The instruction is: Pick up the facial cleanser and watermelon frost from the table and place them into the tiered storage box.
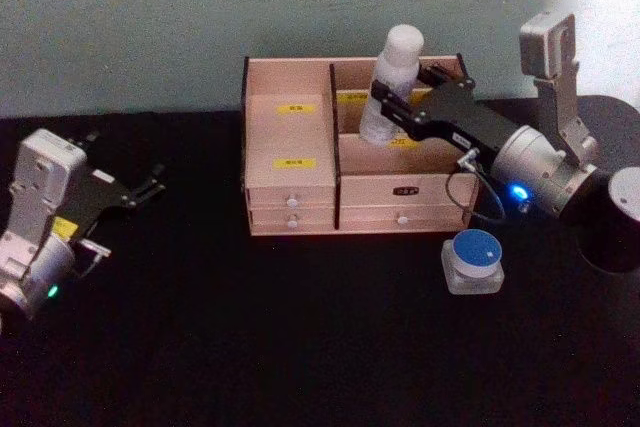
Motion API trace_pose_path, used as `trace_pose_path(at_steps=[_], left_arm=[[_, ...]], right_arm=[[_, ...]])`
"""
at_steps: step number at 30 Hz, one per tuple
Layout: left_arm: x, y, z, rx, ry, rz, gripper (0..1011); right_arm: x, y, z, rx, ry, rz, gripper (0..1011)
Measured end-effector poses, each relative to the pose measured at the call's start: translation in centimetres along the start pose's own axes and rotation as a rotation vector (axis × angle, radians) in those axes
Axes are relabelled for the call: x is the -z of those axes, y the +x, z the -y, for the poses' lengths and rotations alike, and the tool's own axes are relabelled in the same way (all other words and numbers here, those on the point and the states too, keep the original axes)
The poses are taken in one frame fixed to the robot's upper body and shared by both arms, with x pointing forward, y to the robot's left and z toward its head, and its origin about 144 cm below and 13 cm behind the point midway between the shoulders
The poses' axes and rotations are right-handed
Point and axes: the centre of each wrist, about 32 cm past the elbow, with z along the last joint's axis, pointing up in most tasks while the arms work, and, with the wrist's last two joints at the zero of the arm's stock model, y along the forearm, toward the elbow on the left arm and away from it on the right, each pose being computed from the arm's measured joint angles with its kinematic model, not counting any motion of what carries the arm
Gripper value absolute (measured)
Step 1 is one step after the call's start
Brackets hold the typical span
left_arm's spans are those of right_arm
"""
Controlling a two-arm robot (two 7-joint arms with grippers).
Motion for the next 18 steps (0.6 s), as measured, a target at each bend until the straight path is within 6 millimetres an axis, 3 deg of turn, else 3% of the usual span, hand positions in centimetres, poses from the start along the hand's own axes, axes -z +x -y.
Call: trace_pose_path(at_steps=[18], left_arm=[[0.0, 0.0, 0.0, 0.0, 0.0, 0.0, 1001]], right_arm=[[0.2, 1.4, -2.1, 0.048, -0.004, 0.006, 593]])
